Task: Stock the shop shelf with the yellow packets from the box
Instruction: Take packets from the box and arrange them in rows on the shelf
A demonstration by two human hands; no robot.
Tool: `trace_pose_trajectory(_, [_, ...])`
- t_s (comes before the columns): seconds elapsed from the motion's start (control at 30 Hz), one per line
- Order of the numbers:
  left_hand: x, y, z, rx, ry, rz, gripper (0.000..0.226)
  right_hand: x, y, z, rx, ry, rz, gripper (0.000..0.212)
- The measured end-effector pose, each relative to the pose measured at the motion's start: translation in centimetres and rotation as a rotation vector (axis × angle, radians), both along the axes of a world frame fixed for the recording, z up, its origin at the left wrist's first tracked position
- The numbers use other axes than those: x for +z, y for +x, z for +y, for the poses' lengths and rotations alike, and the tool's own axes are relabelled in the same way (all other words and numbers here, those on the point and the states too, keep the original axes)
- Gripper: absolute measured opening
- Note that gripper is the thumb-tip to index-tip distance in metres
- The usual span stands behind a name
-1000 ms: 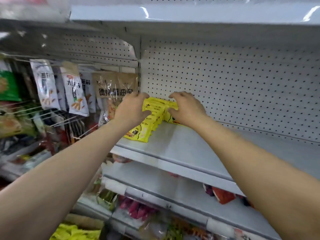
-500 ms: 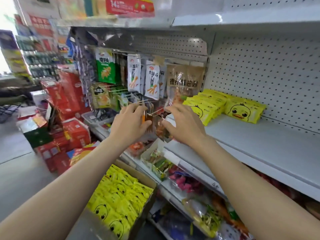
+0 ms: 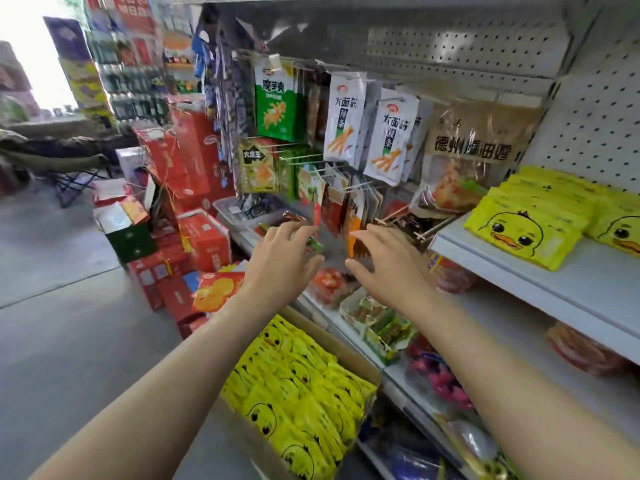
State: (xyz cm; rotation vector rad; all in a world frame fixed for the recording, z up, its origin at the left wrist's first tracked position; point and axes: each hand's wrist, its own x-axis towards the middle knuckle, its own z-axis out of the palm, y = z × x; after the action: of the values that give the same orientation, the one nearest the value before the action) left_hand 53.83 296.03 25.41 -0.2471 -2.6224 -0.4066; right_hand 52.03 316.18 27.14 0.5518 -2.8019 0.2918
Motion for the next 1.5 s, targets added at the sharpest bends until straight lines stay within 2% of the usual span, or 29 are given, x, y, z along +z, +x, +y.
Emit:
trace_pose_trajectory(0.2, [-5.6,-9.2,-7.4,-0.089,-0.042,-0.116,0.046,-5.1,-7.8,-7.4,-0.089,0.026,-0.131,0.054])
trace_pose_trajectory(0.43, [-14.6,-16.6,-11.8,-0.167,-0.075,-0.363,0.048,-15.0,-13.4,-11.7,-0.187,0.029,-0.361,0.05])
trace_pose_trajectory(0.77, [-31.2,-18.1,-13.0,-0.152,-0.067,-0.825,0.05,-33.5,-14.7,-12.0,-0.276,-0.01,-0.836,0.05])
trace_pose_trajectory(0.97, [-39.5,-17.1,-12.9,-0.178,-0.033,-1.076,0.052,-40.8,-12.9,-11.6,-0.347,0.001,-0.976,0.05])
trace_pose_trajectory(1.1, [-41.8,-17.1,-11.8,-0.186,0.003,-1.112,0.055,-43.7,-12.0,-11.8,-0.35,-0.004,-1.012,0.057])
trace_pose_trajectory(1.23, [-42.7,-17.2,-11.1,-0.189,0.055,-1.081,0.056,-45.3,-11.5,-11.6,-0.356,0.07,-0.896,0.059])
trace_pose_trajectory(1.3, [-42.7,-17.2,-10.9,-0.203,0.065,-1.065,0.055,-45.8,-11.5,-11.4,-0.402,0.078,-0.837,0.05])
trace_pose_trajectory(1.4, [-42.6,-17.5,-10.5,-0.216,0.11,-1.025,0.05,-46.4,-11.9,-10.8,-0.434,0.029,-0.823,0.022])
trace_pose_trajectory(1.5, [-42.1,-17.8,-9.8,-0.267,0.172,-0.952,0.046,-45.9,-12.0,-9.6,-0.411,-0.158,-0.878,0.009])
